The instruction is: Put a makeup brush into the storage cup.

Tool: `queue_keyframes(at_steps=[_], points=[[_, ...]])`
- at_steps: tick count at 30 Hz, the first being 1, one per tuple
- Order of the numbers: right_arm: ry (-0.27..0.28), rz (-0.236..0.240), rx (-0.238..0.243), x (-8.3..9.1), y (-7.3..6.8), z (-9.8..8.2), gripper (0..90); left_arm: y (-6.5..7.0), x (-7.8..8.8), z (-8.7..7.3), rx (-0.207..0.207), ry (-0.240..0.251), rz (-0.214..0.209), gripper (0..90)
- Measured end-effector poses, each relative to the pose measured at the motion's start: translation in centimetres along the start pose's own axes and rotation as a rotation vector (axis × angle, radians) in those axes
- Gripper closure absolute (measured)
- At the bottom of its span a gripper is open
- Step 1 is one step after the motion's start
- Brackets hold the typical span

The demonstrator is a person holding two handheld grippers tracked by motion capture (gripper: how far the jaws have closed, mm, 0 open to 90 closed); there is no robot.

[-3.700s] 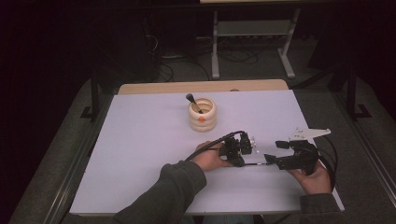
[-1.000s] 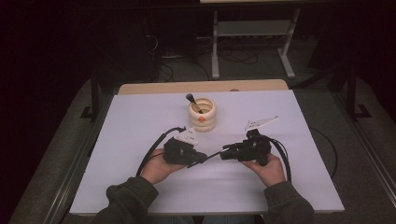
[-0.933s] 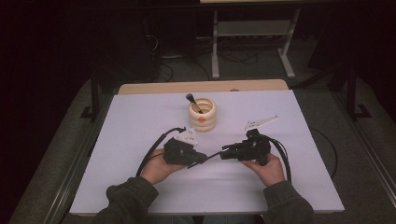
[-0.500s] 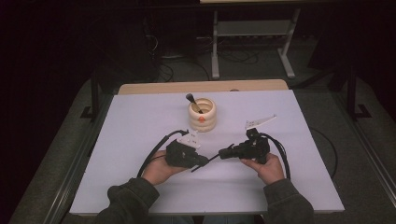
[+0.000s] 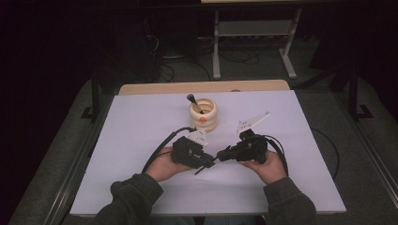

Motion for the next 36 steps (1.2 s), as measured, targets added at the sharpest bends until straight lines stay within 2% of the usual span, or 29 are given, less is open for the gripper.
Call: queue_keyframes(at_steps=[2, 4, 7, 9, 10, 11, 12, 13, 16, 21, 25, 27, 31, 36], points=[[-0.007, -0.007, 0.006, 0.0, -0.2, 0.1, 84.7, 0.0, -0.1, 0.1, 0.002, -0.009, -0.005, 77.8], [-0.005, -0.008, 0.014, -0.1, -0.3, 0.2, 84.7, 0.0, -0.1, 0.2, -0.01, -0.012, -0.011, 84.3], [-0.006, -0.008, 0.014, 0.0, -0.3, 0.1, 83.9, 0.0, -0.2, 0.3, -0.014, -0.014, -0.016, 85.3], [0.015, -0.013, 0.013, 0.2, -0.1, 0.2, 75.6, -0.1, -0.1, 0.4, -0.001, -0.004, -0.014, 85.4], [0.015, -0.013, 0.013, 0.2, -0.1, 0.2, 75.6, -0.1, -0.1, 0.4, -0.001, -0.004, -0.014, 85.4], [0.024, -0.028, -0.002, 0.5, 0.1, 0.2, 69.1, -0.3, 0.0, 0.4, 0.019, 0.001, -0.014, 85.5], [0.03, -0.031, 0.0, 0.6, 0.2, 0.2, 65.6, -0.5, 0.0, 0.3, 0.02, 0.003, -0.012, 85.5], [0.036, -0.042, -0.007, 0.8, 0.3, 0.2, 63.7, -0.5, 0.0, 0.3, 0.02, 0.003, -0.012, 85.5], [0.047, -0.072, -0.019, 1.3, 0.8, 0.0, 57.9, -0.9, 0.3, 0.5, 0.06, 0.036, -0.003, 85.6], [0.069, -0.092, -0.023, 1.8, 1.2, -0.4, 55.6, -1.4, 0.6, 0.4, 0.072, 0.044, 0.007, 85.6], [0.085, -0.122, -0.041, 2.3, 1.9, -1.2, 51.5, -1.8, 0.7, 0.4, 0.087, 0.051, 0.008, 85.6], [0.083, -0.159, -0.04, 2.6, 2.3, -1.5, 48.9, -2.1, 0.8, 0.4, 0.095, 0.055, 0.012, 85.6], [0.105, -0.191, -0.034, 3.1, 2.6, -1.7, 42.2, -2.7, 1.2, 0.3, 0.122, 0.068, 0.017, 85.7], [0.129, -0.216, -0.049, 3.7, 3.2, -2.3, 38.0, -3.6, 1.8, 0.3, 0.145, 0.078, 0.023, 85.7]])
Point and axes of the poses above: each handheld gripper's, and its own axes: x roughly backward along the jaws, z roughly out of its top, y roughly to its right, the point moved 10 cm from there along -x, roughly forward along the jaws, and after that the axes turned 5 degrees about -x, right-handed, at the moved point
